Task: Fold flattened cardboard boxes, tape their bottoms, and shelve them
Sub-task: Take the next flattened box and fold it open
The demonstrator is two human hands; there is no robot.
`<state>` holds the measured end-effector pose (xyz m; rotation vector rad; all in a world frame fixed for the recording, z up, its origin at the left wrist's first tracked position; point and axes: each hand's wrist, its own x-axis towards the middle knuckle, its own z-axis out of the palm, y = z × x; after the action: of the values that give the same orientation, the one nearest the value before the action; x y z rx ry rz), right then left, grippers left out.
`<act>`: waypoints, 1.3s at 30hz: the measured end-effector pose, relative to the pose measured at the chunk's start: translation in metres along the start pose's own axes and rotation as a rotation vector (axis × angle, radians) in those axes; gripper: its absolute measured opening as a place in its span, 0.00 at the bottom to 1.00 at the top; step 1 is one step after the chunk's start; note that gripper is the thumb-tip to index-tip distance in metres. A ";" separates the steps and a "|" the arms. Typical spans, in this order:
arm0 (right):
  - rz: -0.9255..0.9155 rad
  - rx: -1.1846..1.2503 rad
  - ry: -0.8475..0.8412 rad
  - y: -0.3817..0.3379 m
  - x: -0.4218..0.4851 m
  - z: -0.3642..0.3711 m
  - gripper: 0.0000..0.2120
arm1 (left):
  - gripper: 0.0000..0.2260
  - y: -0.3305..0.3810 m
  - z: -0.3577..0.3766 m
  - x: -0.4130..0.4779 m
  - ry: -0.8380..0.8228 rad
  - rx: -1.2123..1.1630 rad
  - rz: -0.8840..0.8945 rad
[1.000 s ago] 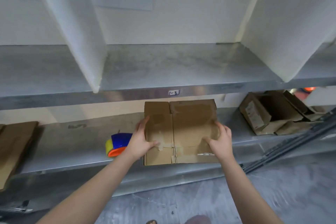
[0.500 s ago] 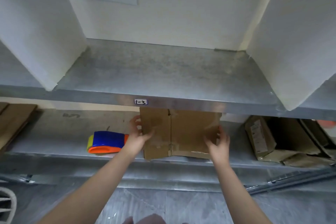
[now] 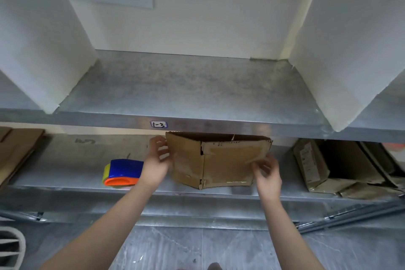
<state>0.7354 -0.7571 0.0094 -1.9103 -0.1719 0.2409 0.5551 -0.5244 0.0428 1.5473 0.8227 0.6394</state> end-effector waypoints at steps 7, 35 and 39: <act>-0.041 -0.035 -0.145 -0.010 -0.014 -0.004 0.25 | 0.26 0.000 0.006 -0.017 -0.126 0.122 0.079; -0.009 -0.042 -0.393 -0.050 -0.007 -0.007 0.47 | 0.48 0.038 0.007 -0.006 -0.350 0.353 -0.036; -0.029 -0.049 -0.535 -0.057 0.004 -0.010 0.38 | 0.37 0.040 0.006 0.009 -0.467 0.348 -0.050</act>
<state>0.7419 -0.7458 0.0657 -1.8526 -0.5649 0.7317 0.5707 -0.5220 0.0810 1.8862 0.6300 0.0824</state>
